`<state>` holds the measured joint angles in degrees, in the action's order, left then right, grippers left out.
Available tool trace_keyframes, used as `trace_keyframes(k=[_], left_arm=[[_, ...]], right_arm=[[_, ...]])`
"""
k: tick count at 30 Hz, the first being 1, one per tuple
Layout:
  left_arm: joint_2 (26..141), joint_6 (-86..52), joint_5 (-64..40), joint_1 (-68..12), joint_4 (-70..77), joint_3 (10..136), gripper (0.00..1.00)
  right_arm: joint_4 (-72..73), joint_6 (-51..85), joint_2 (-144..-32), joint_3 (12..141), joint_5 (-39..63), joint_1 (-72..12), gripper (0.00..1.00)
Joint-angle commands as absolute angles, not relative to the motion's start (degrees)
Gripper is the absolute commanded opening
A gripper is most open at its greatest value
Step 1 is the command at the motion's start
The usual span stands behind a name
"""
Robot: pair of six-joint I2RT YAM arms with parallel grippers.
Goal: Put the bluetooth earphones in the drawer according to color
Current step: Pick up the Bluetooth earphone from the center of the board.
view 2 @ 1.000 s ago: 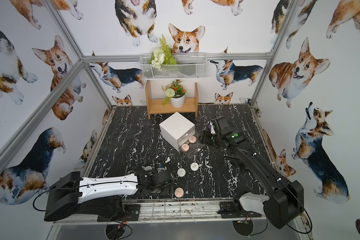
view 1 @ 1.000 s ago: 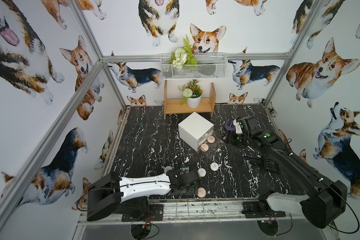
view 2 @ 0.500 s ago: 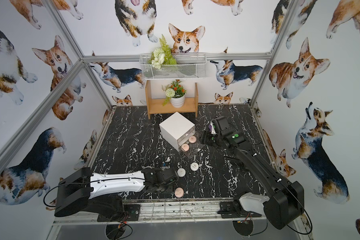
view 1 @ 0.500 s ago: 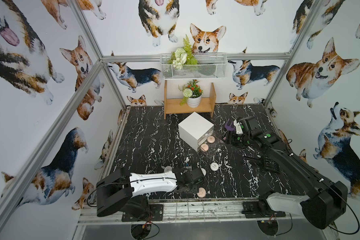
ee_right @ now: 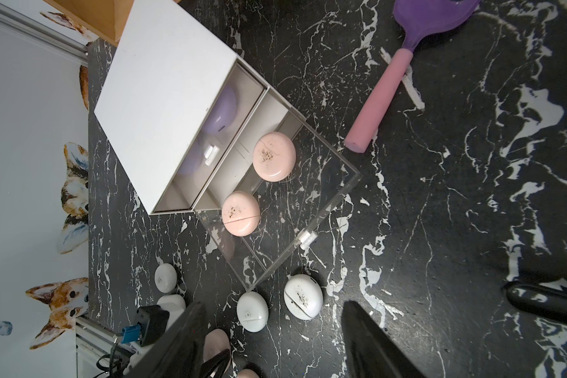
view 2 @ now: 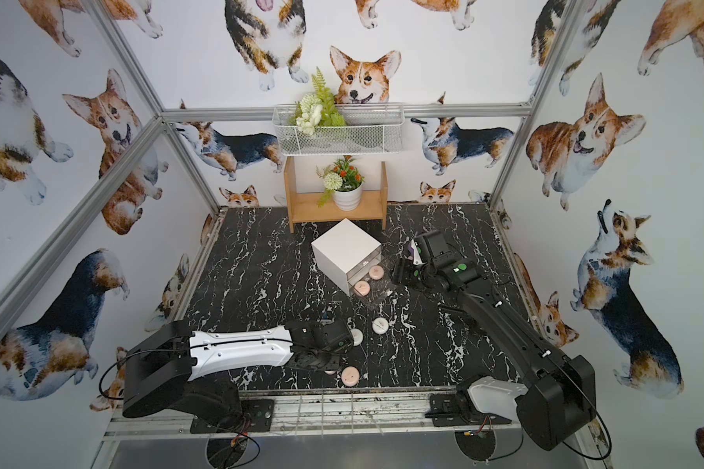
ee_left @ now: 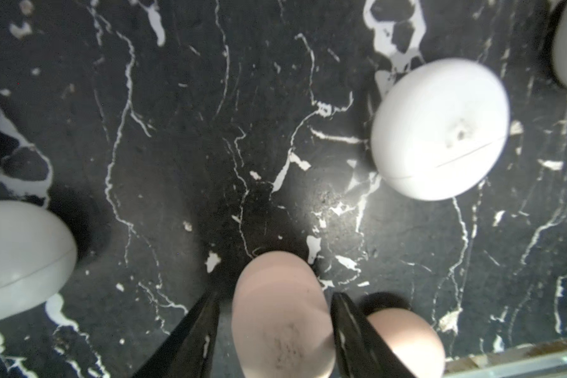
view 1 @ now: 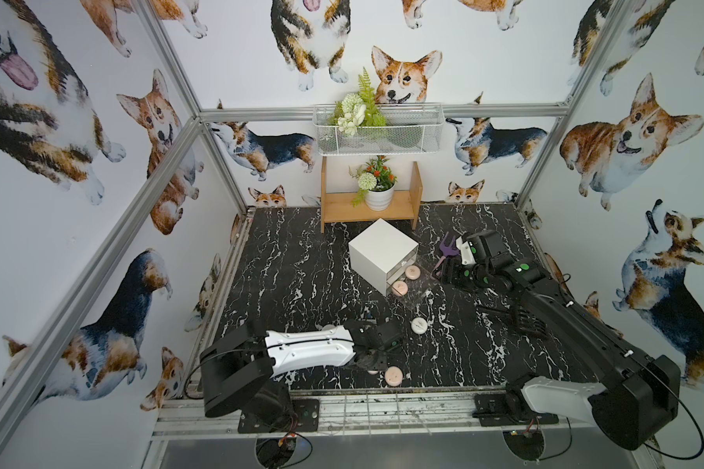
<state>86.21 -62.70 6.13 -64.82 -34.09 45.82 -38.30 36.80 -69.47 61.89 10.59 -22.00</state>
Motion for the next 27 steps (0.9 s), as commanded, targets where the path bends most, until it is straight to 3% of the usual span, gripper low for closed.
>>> trace_keyframes(k=[1, 5, 18, 23, 27], left_arm=[[86.74, -62.45, 6.05, -65.3, -35.89, 45.59, 0.67], [86.44, -62.8, 6.67, -65.37, -35.91, 44.98, 0.63], [87.14, -58.77, 12.04, -65.65, -42.91, 52.64, 0.35], [85.17, -51.11, 18.35, -65.83, -54.14, 68.77, 0.34], [92.02, -42.55, 20.82, -65.33, -59.13, 85.8, 0.34]], right_arm=[[-37.75, 35.96, -69.21, 61.66, 10.99, -22.0, 0.71], [-37.45, 35.94, -69.21, 61.35, 11.02, -21.93, 0.7], [-38.22, 35.27, -67.77, 60.75, 10.9, -21.65, 0.7], [-39.35, 33.98, -66.06, 60.0, 10.15, -20.38, 0.71], [-39.48, 33.22, -63.54, 57.25, 10.8, -16.92, 0.71]])
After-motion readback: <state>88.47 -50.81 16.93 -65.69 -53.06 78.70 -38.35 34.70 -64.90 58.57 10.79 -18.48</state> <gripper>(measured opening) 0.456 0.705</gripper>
